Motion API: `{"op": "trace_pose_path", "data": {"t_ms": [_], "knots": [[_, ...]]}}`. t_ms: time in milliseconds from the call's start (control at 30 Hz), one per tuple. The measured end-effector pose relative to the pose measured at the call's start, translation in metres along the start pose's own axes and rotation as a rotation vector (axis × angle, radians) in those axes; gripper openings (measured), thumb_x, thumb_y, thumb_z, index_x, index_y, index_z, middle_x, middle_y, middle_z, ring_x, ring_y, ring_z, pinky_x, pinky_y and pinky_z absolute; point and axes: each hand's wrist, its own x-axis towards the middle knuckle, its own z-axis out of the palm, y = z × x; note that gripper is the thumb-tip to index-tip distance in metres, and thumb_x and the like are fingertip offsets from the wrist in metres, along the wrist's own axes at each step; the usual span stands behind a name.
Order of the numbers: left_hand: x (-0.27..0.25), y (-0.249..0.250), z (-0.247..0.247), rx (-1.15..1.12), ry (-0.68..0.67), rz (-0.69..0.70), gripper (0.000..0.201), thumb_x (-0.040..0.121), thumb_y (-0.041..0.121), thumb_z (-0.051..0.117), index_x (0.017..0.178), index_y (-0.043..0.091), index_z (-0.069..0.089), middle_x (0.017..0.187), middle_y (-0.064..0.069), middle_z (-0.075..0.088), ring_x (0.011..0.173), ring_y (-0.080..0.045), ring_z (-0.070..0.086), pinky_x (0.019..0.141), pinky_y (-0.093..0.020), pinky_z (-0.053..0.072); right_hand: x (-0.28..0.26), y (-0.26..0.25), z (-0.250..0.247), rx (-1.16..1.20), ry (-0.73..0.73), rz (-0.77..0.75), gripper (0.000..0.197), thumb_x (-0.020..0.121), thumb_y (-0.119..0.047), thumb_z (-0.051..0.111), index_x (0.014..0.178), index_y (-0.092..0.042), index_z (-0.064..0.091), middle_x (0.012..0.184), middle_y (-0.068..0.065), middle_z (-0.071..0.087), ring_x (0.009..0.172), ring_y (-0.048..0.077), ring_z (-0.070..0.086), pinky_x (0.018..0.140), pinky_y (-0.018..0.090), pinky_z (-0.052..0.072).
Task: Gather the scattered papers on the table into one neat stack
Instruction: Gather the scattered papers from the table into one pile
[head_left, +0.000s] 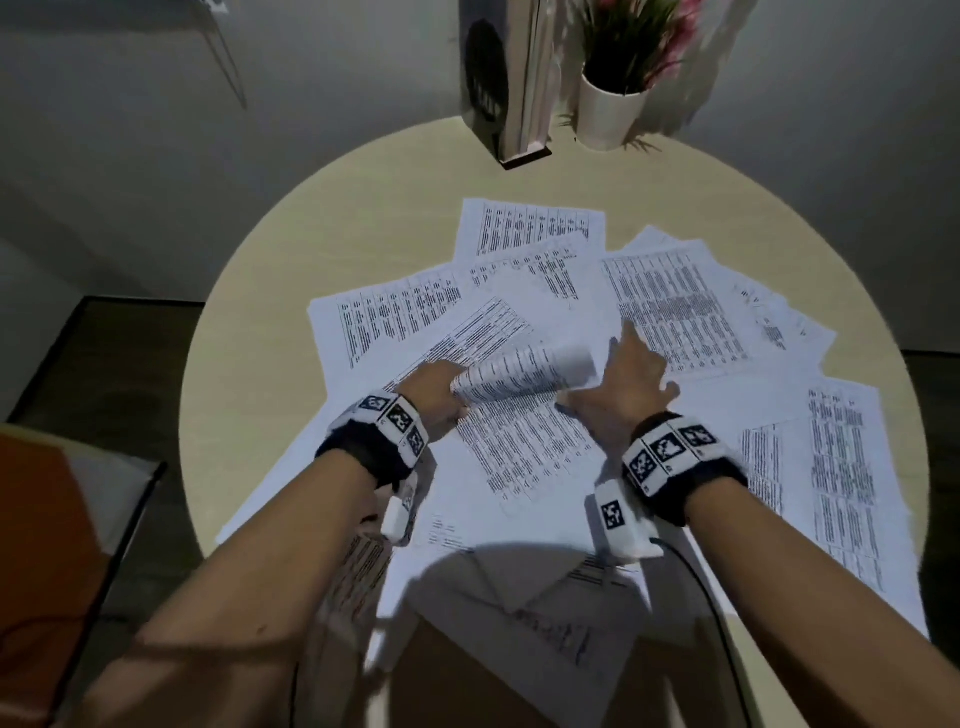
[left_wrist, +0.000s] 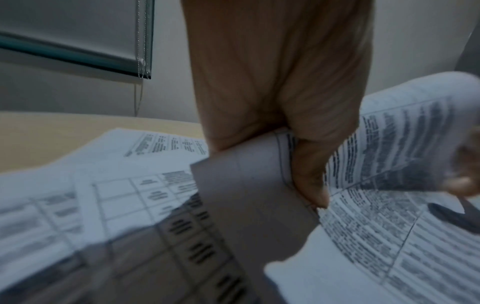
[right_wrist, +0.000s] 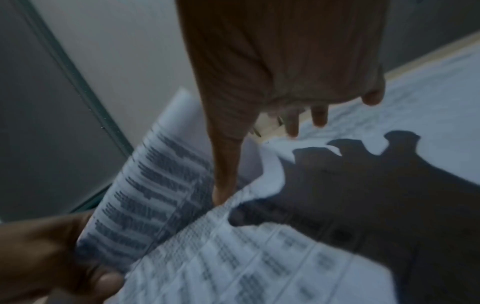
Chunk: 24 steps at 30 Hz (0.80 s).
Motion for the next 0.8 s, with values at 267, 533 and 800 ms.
{"op": "trace_pose_path", "data": {"t_ms": [267,533,800], "knots": [[0.023,-0.024,-0.028,-0.042,0.244,-0.066,0.112,0.05,0.081,0.052,0.132,0.006,0.043,0.142,-0.017,0.038,0.132,-0.034,0.033,0.107,-0.051,0.033,-0.019,0.036,0.002,0.389,0.171,0.281,0.01,0.078,-0.013,0.065,0.072,-0.004,0.066,0.061,0.011,0.06,0.055,0.024,0.055,0.059,0.044,0.054],[0.021,-0.026,-0.023,0.226,0.235,-0.168,0.09,0.071,0.061,0.066,0.128,-0.004,0.041,0.145,-0.02,0.025,0.132,-0.041,0.026,0.101,-0.056,0.036,-0.065,0.056,-0.001,0.409,0.259,0.45,0.014,0.088,-0.009,0.058,0.097,0.001,0.064,0.083,0.015,0.057,0.076,0.028,0.058,0.067,0.028,0.044],[0.006,-0.024,-0.002,-0.08,0.213,-0.147,0.044,0.096,0.023,0.045,0.129,-0.006,0.043,0.144,-0.024,0.033,0.122,-0.039,0.046,0.097,-0.04,0.04,-0.046,-0.023,0.057,0.543,0.149,0.313,0.009,0.086,0.002,0.046,0.092,-0.004,0.048,0.072,0.004,0.049,0.053,0.014,0.043,0.034,0.014,0.037]]}}
